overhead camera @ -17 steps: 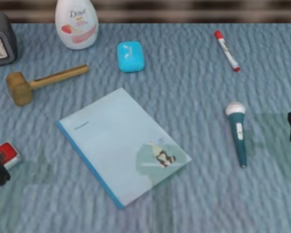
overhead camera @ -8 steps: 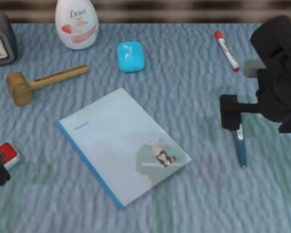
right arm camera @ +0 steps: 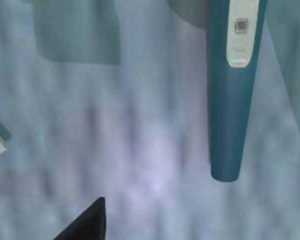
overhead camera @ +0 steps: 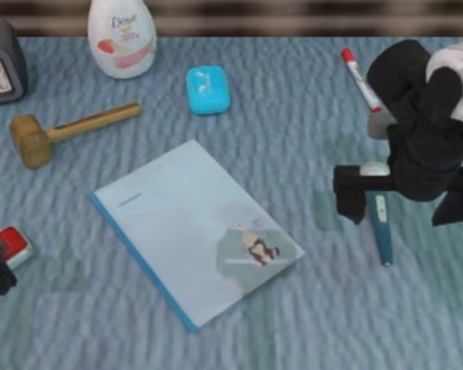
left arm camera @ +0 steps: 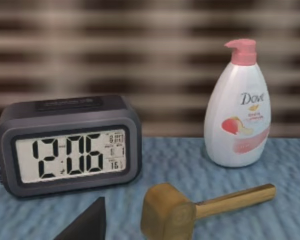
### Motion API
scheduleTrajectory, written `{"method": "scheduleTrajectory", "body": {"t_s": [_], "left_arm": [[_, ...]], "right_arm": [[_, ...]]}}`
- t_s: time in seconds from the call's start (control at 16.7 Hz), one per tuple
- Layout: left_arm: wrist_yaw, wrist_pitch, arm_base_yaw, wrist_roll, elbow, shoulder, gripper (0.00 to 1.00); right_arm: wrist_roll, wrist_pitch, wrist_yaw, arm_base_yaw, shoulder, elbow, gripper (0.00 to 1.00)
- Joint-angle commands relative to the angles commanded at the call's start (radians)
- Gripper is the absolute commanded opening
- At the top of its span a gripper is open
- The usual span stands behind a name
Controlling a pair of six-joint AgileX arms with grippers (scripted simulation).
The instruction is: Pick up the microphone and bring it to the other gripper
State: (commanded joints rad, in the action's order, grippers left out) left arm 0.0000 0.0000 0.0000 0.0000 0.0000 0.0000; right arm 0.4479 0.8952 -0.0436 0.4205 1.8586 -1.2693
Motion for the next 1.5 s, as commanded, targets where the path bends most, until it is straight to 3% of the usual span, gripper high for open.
{"method": "scheduleTrajectory", "body": {"t_s": [0.24,0.66,0.96,1.5], "left_arm": [[0.0,0.0,0.0,0.0,0.0,0.0,1.0],[0.0,0.0,0.0,0.0,0.0,0.0,1.0],[0.0,0.0,0.0,0.0,0.0,0.0,1.0],[0.0,0.0,0.0,0.0,0.0,0.0,1.0]], "right_arm": [[-0.003,-0.041,0.0,-0.004,0.025,0.019,1.0],[-0.007,-0.328,-0.001,-0.01,0.2,0.123,1.0],[-0.008,-0.354,-0.001,-0.011,0.22,0.134,1.0],[-0.008,-0.354,-0.001,-0.011,0.22,0.134,0.32]]}}
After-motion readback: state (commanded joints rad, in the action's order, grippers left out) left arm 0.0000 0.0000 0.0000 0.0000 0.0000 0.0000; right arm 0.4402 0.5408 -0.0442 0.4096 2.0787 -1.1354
